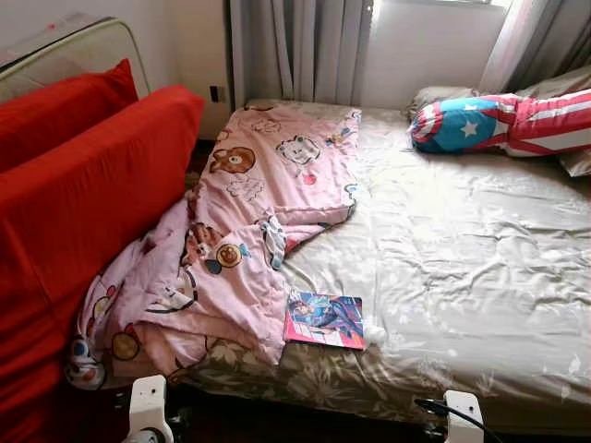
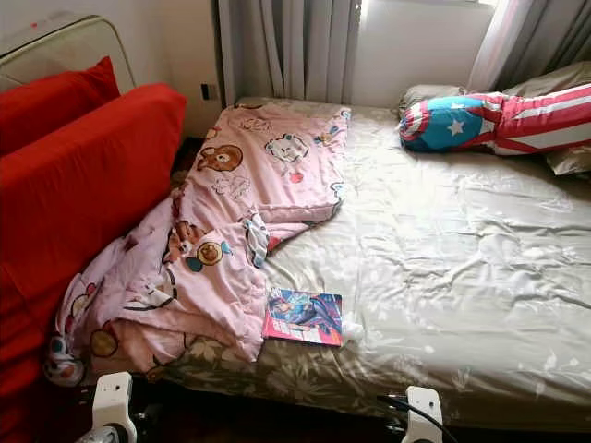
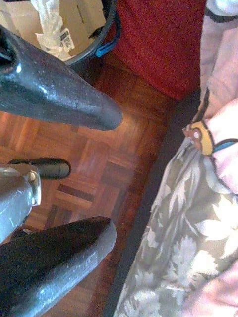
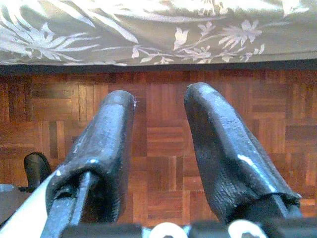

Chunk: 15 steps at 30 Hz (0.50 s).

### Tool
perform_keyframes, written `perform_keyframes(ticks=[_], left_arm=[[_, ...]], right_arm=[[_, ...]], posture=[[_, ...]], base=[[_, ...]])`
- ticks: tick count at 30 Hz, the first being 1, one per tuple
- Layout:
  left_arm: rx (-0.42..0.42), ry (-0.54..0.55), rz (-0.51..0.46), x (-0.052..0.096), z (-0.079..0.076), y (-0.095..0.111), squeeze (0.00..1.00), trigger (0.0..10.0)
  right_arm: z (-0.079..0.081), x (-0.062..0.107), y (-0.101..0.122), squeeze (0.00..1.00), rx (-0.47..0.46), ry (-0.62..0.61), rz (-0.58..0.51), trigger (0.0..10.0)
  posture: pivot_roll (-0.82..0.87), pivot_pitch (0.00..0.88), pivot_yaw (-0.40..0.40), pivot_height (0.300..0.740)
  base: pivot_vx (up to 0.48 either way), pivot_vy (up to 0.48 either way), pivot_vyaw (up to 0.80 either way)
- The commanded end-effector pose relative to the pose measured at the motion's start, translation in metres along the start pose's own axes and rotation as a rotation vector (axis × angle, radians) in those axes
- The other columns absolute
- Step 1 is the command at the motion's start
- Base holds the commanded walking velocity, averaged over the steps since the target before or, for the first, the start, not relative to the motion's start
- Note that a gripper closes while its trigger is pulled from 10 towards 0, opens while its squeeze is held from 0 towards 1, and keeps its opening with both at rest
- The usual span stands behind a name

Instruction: Clean up the room

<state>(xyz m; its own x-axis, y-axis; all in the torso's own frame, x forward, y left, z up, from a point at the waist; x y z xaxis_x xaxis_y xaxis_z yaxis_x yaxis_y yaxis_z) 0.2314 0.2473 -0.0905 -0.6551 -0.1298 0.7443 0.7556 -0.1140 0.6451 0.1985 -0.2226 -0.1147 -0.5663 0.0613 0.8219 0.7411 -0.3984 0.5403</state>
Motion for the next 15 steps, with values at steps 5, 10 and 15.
perform_keyframes(ticks=[5, 10, 15], left_arm=[[0.011, -0.005, 0.018, 0.0005, -0.0010, -0.0045, 0.00, 10.0], [0.012, -0.006, 0.019, 0.0005, -0.0011, -0.0046, 0.00, 10.0], [0.010, -0.007, 0.020, 0.0006, -0.0011, -0.0052, 0.00, 10.0]], right_arm=[[-0.0004, -0.0001, 0.0010, 0.00, -0.005, 0.002, 0.003, 10.0], [-0.0001, -0.0001, 0.0011, 0.00, -0.002, 0.005, 0.003, 10.0], [0.0001, 0.0000, 0.0007, 0.00, 0.006, 0.008, 0.004, 10.0]], posture=[[0.01, 0.000, -0.065, 0.740], [0.01, 0.000, -0.066, 0.740], [0.01, 0.000, -0.064, 0.740]], base=[[0.303, 0.000, 0.00], [0.316, 0.000, 0.00], [0.315, 0.000, 0.00]])
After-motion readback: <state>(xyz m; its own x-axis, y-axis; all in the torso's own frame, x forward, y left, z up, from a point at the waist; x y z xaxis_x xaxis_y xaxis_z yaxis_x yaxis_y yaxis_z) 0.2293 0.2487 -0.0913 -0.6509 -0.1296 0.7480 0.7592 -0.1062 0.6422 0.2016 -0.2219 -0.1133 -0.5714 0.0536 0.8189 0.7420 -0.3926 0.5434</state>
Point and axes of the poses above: a point about 5 cm out from each wrist's last joint towards the gripper, its own x axis pointing back from the gripper into the wrist, its own y axis along the axis of the wrist's last joint, z = x × y, the point moved 4 cm from there along -x, pointing out of the wrist towards the gripper, and after that the axes turned 15 degrees about -x, right-handed, at the moved point
